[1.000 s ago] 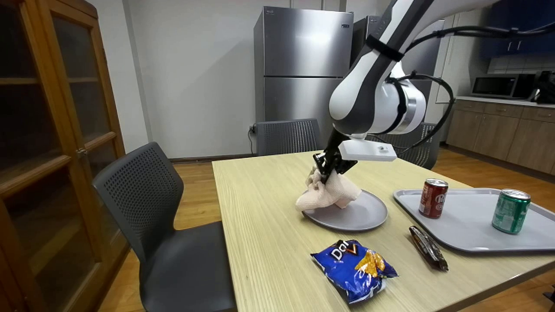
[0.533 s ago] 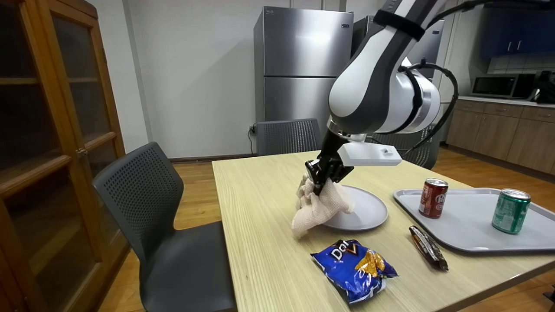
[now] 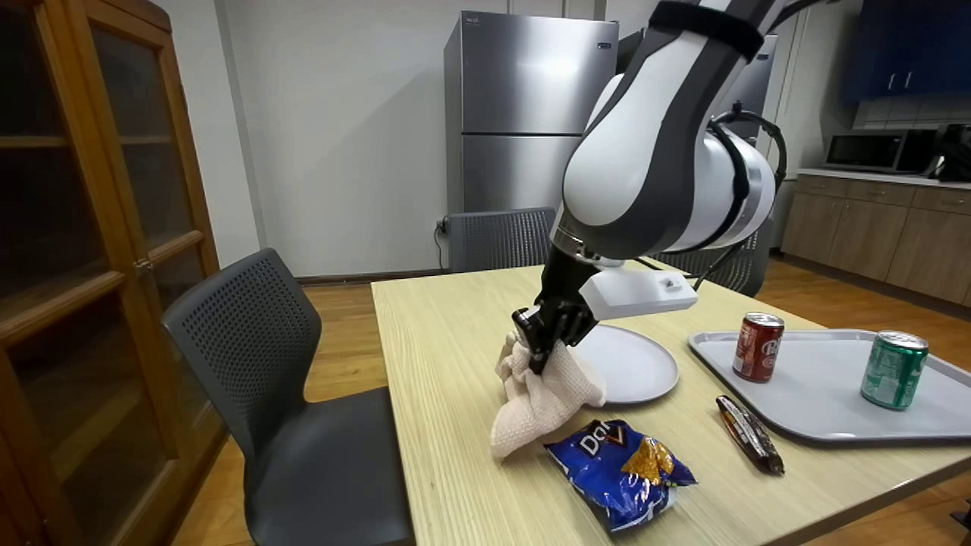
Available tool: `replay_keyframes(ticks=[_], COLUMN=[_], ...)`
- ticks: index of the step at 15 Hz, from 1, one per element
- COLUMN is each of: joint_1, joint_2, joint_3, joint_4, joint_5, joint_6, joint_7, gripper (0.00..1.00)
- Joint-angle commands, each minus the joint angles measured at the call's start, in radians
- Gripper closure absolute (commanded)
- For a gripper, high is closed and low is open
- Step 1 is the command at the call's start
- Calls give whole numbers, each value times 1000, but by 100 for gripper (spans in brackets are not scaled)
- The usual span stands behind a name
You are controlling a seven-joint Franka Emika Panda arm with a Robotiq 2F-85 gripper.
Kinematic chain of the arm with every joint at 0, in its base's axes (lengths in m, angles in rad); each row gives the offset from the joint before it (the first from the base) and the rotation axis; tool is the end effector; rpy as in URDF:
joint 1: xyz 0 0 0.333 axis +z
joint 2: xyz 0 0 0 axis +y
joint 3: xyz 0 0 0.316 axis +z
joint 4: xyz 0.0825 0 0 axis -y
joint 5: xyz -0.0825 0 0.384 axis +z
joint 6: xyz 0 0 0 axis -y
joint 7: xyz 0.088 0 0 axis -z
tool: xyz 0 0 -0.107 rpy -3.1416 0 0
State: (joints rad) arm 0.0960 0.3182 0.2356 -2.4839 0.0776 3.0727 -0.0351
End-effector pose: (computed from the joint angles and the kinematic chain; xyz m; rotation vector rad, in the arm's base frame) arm 0.4708 0.1600 0.1970 -2.9626 -0.3999 -0.3919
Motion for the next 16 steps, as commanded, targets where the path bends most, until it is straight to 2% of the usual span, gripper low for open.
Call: replay_keyframes(ticks=[1,8,16], joint_1=[69,141,243], joint_2=[-1,54,161], joint_3=[-45,-95,-186], joint_4=[0,39,148], joint_5=[-44,-73,-96], joint_6=[2,1,-20], joint_7=[30,42,83], gripper=[97,97,97])
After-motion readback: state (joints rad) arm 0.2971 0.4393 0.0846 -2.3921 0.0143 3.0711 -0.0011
